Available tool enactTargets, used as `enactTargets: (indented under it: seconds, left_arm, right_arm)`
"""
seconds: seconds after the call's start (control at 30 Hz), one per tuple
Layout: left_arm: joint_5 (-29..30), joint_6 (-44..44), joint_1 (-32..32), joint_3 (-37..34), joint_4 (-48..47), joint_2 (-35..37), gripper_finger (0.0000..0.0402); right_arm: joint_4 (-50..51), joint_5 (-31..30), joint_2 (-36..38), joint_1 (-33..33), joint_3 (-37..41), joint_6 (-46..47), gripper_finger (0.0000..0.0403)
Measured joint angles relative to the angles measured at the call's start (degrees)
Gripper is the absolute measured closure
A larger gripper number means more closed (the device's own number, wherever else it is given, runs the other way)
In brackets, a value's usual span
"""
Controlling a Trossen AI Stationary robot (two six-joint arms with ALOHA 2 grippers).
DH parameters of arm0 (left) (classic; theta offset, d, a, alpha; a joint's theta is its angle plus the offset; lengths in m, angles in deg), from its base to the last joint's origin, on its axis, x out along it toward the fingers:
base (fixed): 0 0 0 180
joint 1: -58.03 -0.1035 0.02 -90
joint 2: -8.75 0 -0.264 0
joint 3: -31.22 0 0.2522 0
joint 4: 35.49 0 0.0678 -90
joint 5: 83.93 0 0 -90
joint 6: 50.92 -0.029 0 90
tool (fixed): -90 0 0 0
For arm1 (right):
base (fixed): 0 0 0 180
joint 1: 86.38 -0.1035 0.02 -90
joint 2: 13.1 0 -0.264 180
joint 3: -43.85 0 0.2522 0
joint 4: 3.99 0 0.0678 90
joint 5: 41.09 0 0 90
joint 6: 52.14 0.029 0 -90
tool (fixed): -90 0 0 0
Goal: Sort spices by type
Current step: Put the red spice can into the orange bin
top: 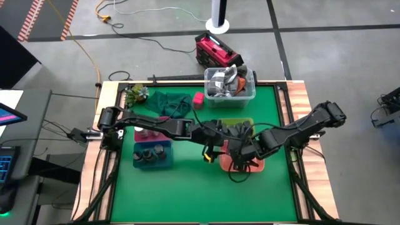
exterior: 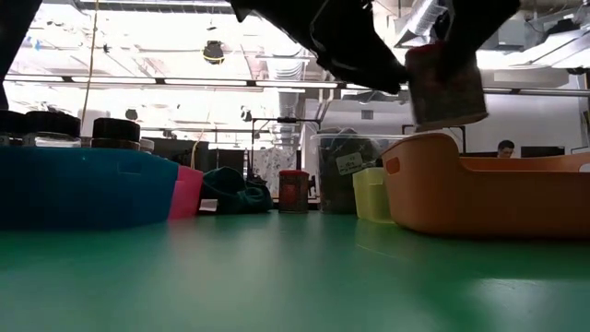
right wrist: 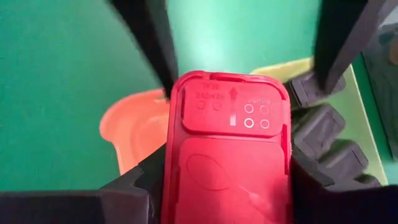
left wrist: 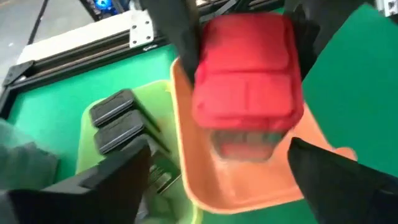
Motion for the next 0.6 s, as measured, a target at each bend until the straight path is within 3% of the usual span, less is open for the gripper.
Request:
enactTargets:
  seconds: [0.13, 0.4, 0.6]
  left_arm:
    - [0.38, -0.58, -0.42, 0.00, -1.12, 1.98, 0.0020]
    - [4.44, 0.81, 0.58, -1.71, -1.06, 5.80, 0.0024]
    - [9.04, 1.03, 4.06, -10.92, 5.90, 10.90, 0.0027]
  right_arm:
    - [4.35, 0.00, 0.04, -1.66, 0.00, 3.71, 0.0172]
    - [11.44, -0.15, 0.09, -5.28, 0.02, 14.50, 0.0172]
    - [15.82, -0.23, 0.11, -6.18, 0.04, 20.36, 0.0172]
